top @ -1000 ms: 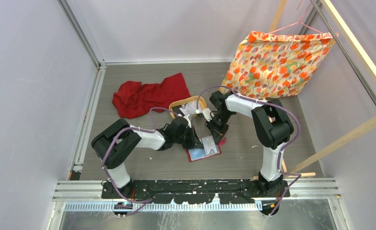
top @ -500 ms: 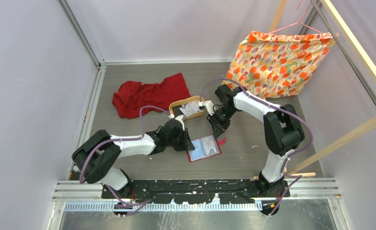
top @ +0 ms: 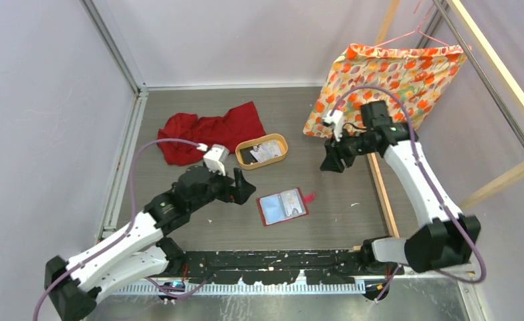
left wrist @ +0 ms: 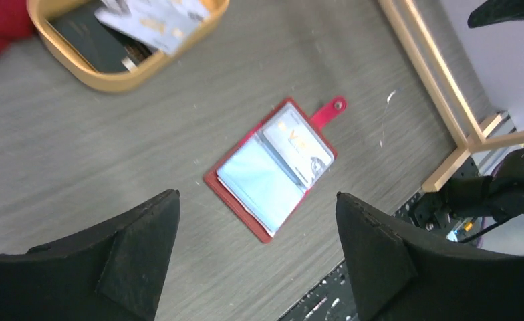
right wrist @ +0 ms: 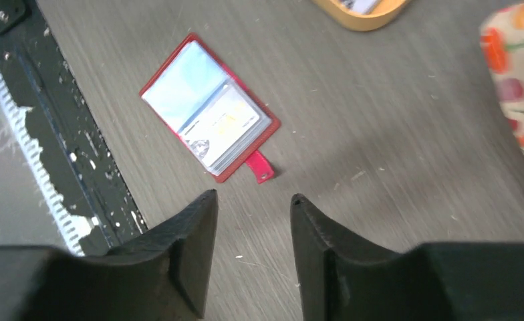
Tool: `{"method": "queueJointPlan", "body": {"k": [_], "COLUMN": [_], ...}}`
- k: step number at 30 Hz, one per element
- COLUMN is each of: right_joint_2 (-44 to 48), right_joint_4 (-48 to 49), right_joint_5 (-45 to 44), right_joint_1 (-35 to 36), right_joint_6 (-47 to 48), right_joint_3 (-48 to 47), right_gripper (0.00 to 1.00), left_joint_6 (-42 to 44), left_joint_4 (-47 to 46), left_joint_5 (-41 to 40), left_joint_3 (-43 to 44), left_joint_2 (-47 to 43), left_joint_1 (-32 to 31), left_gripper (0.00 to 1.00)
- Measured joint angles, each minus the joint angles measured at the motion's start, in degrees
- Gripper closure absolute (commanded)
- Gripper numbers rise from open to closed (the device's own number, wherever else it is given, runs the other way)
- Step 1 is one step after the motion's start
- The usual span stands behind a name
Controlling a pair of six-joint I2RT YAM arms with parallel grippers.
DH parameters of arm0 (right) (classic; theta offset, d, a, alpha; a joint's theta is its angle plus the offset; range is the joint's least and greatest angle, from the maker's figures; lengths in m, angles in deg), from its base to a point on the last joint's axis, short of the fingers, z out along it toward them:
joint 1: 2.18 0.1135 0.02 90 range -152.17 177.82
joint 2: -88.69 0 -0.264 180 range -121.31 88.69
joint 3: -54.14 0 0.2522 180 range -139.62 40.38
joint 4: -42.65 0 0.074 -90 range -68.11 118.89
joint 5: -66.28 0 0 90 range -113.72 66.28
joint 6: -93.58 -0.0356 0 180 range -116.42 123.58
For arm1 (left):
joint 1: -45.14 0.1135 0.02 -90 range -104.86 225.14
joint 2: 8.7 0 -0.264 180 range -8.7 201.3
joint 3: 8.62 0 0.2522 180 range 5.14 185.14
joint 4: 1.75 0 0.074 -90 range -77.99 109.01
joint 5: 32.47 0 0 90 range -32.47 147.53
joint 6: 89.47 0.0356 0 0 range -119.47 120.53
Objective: Put the credit cards into the card holder
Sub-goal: Pick up the credit card from the storage box.
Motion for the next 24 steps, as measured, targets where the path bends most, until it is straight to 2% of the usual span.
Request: {"method": "queueJointPlan", "body": {"k": [1,3,4,8,10,16,20,24], "right_joint_2": [2.6,7.3,9.1,13.9,13.9,14.2,15.9,14.6], "right_joint_4": [0.6,1.9,2.4,2.4,0.0,-4.7,-4.8,-6.7], "right_joint_5": [0.5,0.9,0.8,-0.2,-1.1,-1.4,0.0,5.3], "right_joint_1": [-1.6,-3.6,-3.8,-3.8,-3.8,-3.8,-3.8,-3.8], "right_joint_6": [-0.3,-1.3,-2.0,-3.1,-3.0,-4.2,-5.6,-5.1], "right_joint_3": [0.3,1.5,2.1,2.6,0.8,-6.1,-5.9,-5.8], "right_gripper": [0.34,0.18,0.13,0.07,0.0,0.0,0.0,0.0], "left_joint_6": [0.9,2.7,3.2,4.9,6.0,9.8,12.1,13.2], "left_joint_4": [1.4,3.4,4.6,10.6,13.5,18.7,20.5,20.9], "left_joint_5": [-0.7,-1.2,-1.1,0.4,1.8,6.6,9.4,12.0], "left_joint_3": [0.5,1.2,1.8,6.7,11.1,20.9,21.6,21.3], "left_joint_2": [-3.1,-7.8,-9.7,-11.6,-10.1,-4.2,-1.5,0.5], "left_joint_1": [0.5,1.6,2.3,4.1,4.7,5.8,6.5,8.1], "left_gripper": [0.01,0.0,0.0,0.0,0.0,0.0,0.0,0.0]}}
